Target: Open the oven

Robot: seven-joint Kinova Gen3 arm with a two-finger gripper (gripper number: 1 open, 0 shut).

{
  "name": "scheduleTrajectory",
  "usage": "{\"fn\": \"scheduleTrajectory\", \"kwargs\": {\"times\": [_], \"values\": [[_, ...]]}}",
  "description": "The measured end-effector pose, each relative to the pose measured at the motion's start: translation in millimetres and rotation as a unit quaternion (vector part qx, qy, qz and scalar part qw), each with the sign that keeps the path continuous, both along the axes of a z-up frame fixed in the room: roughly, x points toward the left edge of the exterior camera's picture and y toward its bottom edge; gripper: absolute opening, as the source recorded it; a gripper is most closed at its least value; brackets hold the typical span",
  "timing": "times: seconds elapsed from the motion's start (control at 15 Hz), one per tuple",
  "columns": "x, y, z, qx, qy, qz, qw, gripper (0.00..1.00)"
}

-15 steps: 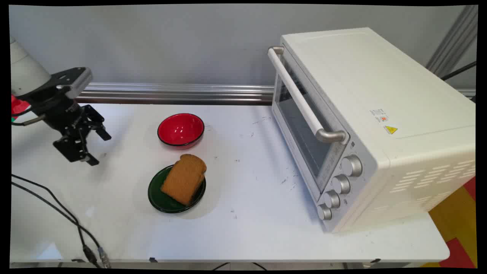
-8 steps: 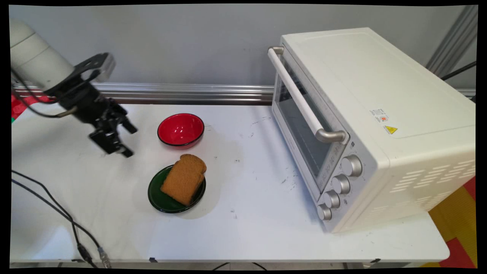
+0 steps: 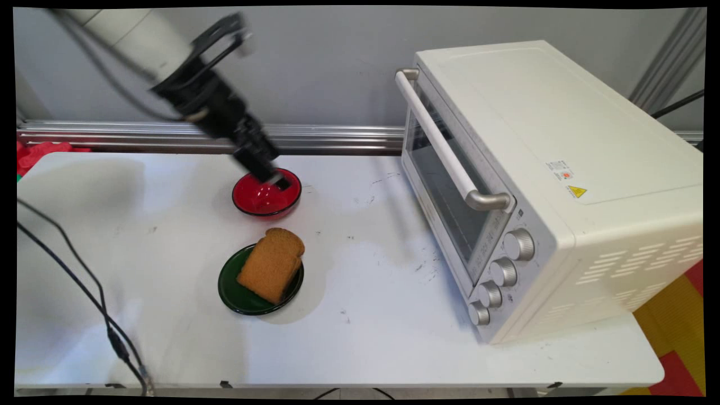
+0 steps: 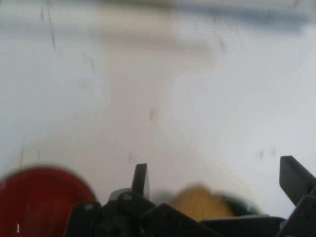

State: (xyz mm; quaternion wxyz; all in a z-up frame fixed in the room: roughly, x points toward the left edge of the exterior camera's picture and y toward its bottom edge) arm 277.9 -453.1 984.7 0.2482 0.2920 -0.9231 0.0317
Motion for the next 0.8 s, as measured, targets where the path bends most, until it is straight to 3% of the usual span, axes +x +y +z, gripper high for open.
{"fn": "scheduleTrajectory", "kwargs": {"times": [0.4, 0.8], "values": [[-88.9, -33.6, 56.7, -0.027, 0.03, 0.01, 0.9991, 1.0], [-133.4, -60.1, 82.1, -0.047, 0.04, 0.006, 0.998, 1.0]]}}
